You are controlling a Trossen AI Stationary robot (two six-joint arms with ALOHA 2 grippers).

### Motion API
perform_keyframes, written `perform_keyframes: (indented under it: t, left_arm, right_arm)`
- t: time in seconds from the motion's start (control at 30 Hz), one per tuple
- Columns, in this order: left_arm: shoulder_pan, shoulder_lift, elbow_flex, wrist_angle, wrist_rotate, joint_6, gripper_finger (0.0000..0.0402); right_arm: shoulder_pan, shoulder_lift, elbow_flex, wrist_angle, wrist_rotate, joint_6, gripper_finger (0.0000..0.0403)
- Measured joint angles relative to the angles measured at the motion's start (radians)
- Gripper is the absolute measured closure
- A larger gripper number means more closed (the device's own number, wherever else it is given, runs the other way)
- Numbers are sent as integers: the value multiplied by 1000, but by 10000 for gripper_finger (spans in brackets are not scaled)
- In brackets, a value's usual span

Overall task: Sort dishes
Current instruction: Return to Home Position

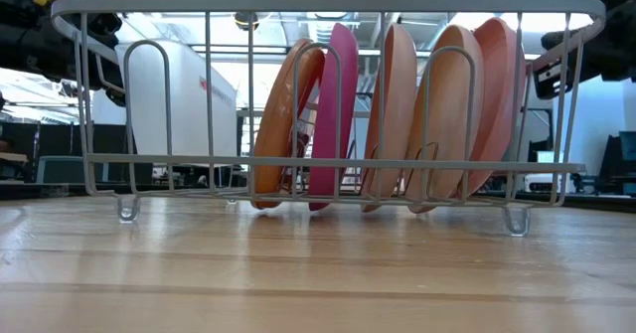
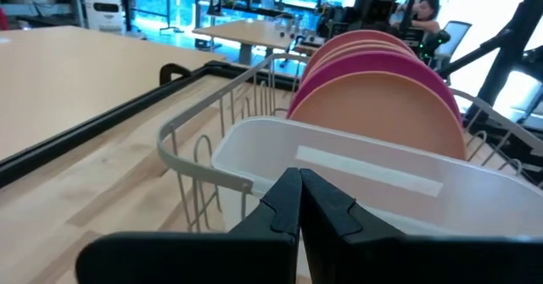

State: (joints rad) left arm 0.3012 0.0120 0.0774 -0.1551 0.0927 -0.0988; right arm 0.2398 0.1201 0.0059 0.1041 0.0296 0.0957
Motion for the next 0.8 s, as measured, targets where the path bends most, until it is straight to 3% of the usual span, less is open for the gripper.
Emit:
perform_keyframes:
  t: [0.37,0.8]
  left_arm:
    - [0,0,-1,-5,-7,-30,401]
    - [0,0,-1,-12,-23,-35,401]
  right_arm:
    - [-7,-118,-1,-16,82,-105,403]
    - [-127,-119,-1,11,34,-177,403]
